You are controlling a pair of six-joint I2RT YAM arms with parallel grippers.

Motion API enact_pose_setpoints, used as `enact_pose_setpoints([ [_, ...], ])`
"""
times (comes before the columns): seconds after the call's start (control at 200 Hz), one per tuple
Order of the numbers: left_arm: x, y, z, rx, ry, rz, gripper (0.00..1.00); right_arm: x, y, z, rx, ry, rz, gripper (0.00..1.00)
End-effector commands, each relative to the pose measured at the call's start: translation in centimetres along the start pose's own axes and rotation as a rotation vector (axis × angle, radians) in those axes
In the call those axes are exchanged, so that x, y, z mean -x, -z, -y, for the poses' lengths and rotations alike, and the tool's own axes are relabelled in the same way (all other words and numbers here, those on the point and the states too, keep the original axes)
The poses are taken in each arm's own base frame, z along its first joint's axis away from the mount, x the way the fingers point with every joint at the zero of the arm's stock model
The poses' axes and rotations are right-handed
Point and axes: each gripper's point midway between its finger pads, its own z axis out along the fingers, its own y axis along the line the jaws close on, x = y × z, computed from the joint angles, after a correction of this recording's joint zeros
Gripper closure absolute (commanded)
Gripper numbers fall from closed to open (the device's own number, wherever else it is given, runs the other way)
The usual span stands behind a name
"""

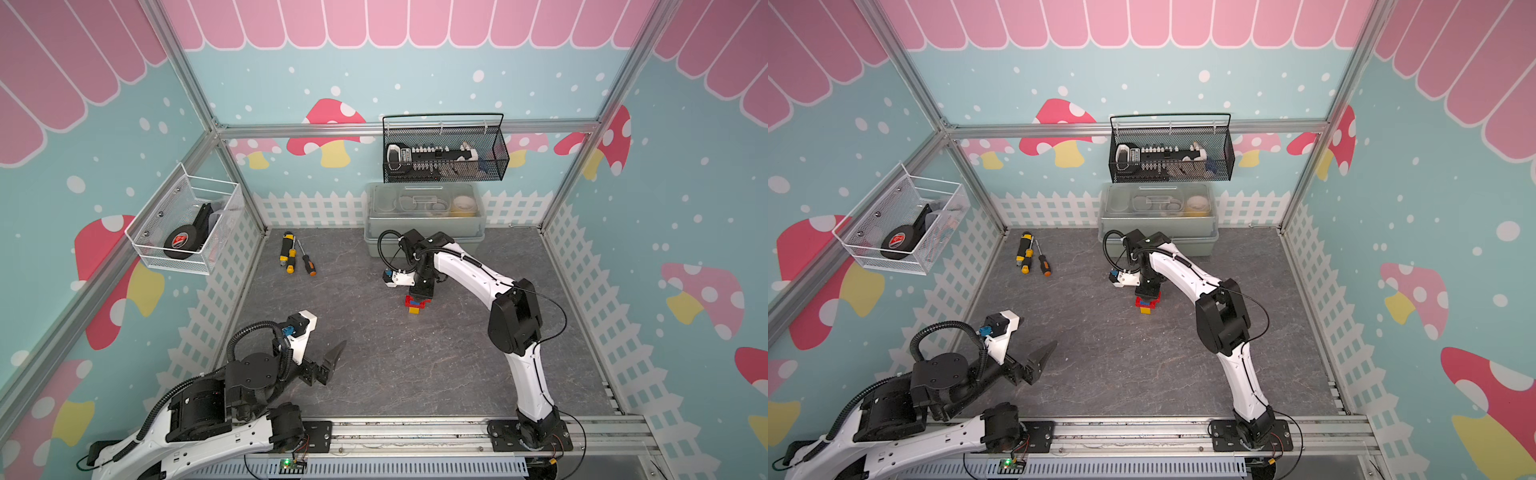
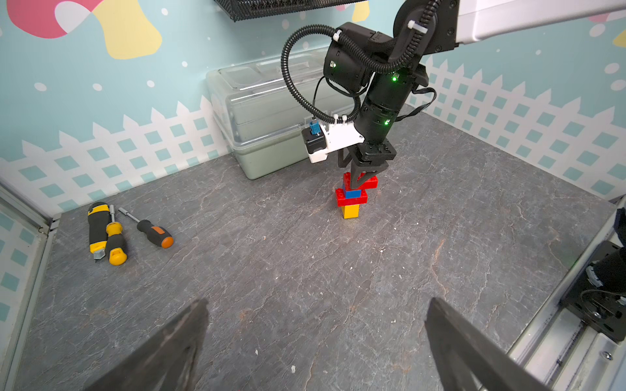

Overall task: Assemble the letter f with lego
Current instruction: Assemble the lego brick with the lego brick.

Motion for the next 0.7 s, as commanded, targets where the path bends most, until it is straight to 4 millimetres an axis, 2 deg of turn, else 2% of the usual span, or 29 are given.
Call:
enact_pose_setpoints([
  [0.0, -0.44, 0.11, -0.24, 0.008, 0.008, -0.011, 0.01, -2.02, -2.91, -1.49, 0.071, -0.021, -0.093, 0.71],
  [0.295, -0.46, 0.08, -0.27, 0.011, 0.007, -0.012, 0.01, -2.4, -3.42, -1.65, 0.068, -0.025, -0.103, 0.71],
  [0.695, -0.44, 0.1, -0.3, 0.012, 0.009, -0.011, 0.01, -2.1, -2.84, -1.49, 0.059, -0.028, -0.086, 0.66],
])
